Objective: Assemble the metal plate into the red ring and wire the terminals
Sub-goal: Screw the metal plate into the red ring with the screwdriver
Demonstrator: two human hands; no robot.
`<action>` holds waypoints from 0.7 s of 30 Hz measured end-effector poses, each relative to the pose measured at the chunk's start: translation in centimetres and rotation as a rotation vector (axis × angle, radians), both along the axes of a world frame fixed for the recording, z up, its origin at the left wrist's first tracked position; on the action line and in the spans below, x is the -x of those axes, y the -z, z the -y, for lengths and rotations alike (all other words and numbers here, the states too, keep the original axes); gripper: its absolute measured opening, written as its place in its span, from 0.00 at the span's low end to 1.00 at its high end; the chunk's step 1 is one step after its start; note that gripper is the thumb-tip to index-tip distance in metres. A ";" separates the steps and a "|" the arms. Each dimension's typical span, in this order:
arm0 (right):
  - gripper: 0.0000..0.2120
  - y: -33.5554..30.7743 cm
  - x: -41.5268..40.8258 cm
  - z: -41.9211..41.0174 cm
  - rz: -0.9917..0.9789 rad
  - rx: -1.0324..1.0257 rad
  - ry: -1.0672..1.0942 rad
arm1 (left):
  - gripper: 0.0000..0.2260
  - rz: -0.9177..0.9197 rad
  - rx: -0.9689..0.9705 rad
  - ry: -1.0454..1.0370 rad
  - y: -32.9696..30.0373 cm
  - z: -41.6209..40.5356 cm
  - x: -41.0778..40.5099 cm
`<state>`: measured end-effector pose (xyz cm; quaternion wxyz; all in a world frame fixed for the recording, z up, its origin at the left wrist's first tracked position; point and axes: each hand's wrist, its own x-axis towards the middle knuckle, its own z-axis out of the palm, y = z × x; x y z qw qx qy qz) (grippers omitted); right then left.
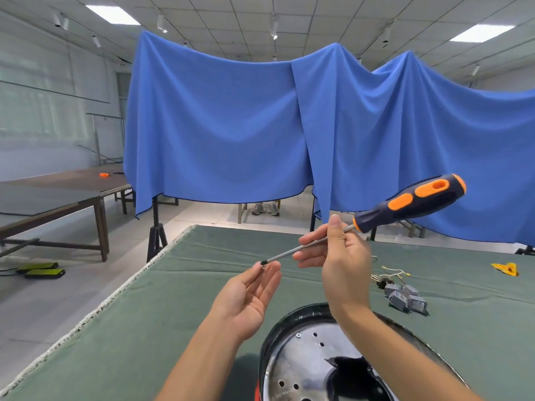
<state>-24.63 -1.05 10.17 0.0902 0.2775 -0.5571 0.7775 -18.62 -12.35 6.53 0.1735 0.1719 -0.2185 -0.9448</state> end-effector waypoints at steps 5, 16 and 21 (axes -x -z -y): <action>0.23 0.5 0.0 0.1 0.007 -0.009 0.026 | 0.06 0.012 0.003 -0.035 0.1 0.1 0.1; 0.23 1.3 -0.1 0.7 0.022 -0.019 0.067 | 0.09 -0.009 -0.002 -0.061 0.4 -0.3 0.1; 0.22 1.2 -0.1 0.5 0.032 -0.019 0.094 | 0.07 -0.026 -0.022 -0.059 0.1 -0.4 0.0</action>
